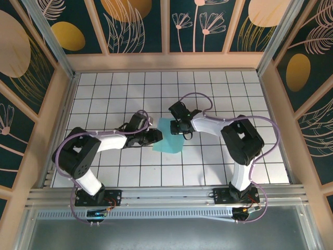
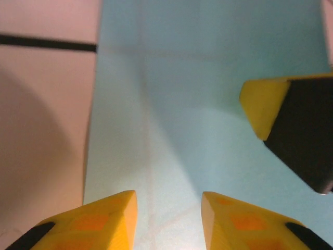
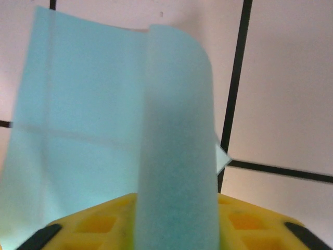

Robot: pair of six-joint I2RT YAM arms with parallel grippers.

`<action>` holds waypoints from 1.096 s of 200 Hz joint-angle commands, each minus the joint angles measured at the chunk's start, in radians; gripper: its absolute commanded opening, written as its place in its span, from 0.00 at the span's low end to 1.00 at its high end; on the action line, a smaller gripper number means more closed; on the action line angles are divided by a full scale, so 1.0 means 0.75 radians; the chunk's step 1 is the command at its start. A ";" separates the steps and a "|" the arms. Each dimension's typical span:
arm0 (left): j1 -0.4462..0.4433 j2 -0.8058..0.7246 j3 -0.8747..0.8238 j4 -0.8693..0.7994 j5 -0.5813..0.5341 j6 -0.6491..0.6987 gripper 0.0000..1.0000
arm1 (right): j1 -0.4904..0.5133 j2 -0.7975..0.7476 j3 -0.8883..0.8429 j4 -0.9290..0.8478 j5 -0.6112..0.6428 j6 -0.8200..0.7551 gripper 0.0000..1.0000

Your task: Fold a paper plane with a square sheet of paper (fold left side to right side)

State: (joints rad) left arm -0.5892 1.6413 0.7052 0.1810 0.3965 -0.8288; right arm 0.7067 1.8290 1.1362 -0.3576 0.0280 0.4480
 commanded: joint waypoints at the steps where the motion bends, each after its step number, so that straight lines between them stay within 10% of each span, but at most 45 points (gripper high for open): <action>1: 0.026 -0.134 0.017 -0.051 -0.086 0.038 0.41 | -0.049 -0.109 -0.063 0.047 -0.140 -0.002 0.28; 146: 0.235 -0.792 -0.209 0.545 0.407 0.036 0.96 | -0.460 -0.766 -0.270 0.563 -1.381 0.012 0.19; 219: 0.234 -0.773 -0.166 0.821 0.539 -0.089 0.99 | -0.393 -0.878 -0.336 1.288 -1.512 0.540 0.16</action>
State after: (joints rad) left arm -0.4141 1.0657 0.5617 0.6430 0.7376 -0.8501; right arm 0.3874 1.1847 0.9016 0.3565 -1.0458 0.6903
